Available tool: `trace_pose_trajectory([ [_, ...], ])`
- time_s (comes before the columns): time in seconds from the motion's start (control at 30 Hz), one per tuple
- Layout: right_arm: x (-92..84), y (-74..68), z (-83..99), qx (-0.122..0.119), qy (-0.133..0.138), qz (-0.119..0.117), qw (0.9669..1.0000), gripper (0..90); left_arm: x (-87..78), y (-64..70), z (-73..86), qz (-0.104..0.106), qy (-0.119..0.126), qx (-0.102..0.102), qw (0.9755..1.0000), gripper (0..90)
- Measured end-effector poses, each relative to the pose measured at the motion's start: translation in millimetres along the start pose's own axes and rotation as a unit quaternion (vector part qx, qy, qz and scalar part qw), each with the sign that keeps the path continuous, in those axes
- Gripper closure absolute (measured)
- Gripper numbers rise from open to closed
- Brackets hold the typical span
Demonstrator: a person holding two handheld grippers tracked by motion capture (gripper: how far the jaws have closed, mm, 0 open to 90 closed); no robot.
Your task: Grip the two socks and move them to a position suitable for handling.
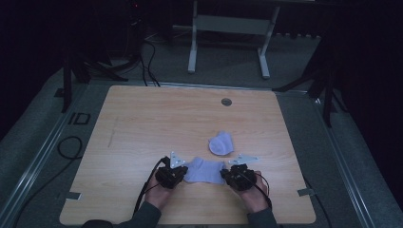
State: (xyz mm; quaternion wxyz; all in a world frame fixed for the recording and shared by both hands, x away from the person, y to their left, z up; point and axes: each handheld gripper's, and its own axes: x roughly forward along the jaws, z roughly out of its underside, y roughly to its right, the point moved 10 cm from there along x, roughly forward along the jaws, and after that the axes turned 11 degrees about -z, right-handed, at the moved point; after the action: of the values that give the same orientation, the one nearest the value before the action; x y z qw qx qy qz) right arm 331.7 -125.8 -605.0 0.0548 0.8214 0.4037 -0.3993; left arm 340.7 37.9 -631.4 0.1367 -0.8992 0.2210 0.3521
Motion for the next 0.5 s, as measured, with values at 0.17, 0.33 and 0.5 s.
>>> trace_pose_trajectory([
  [0.17, -8.0, 21.0, 8.6, 0.024, 0.002, 0.036, 0.9991, 84.1, 0.0, 0.0, 0.1, 0.0, 0.001, -0.001, 1.0, 90.0],
  [0.33, -16.3, 40.5, 15.6, 0.052, 0.004, 0.063, 0.9967, 83.2, 0.0, -0.1, 0.1, 0.002, 0.001, -0.002, 1.0, 90.0],
  [0.5, -21.0, 45.7, 14.7, 0.055, 0.009, 0.074, 0.9957, 79.3, 0.0, -0.3, 0.2, 0.003, 0.0, -0.004, 1.0, 90.0],
])
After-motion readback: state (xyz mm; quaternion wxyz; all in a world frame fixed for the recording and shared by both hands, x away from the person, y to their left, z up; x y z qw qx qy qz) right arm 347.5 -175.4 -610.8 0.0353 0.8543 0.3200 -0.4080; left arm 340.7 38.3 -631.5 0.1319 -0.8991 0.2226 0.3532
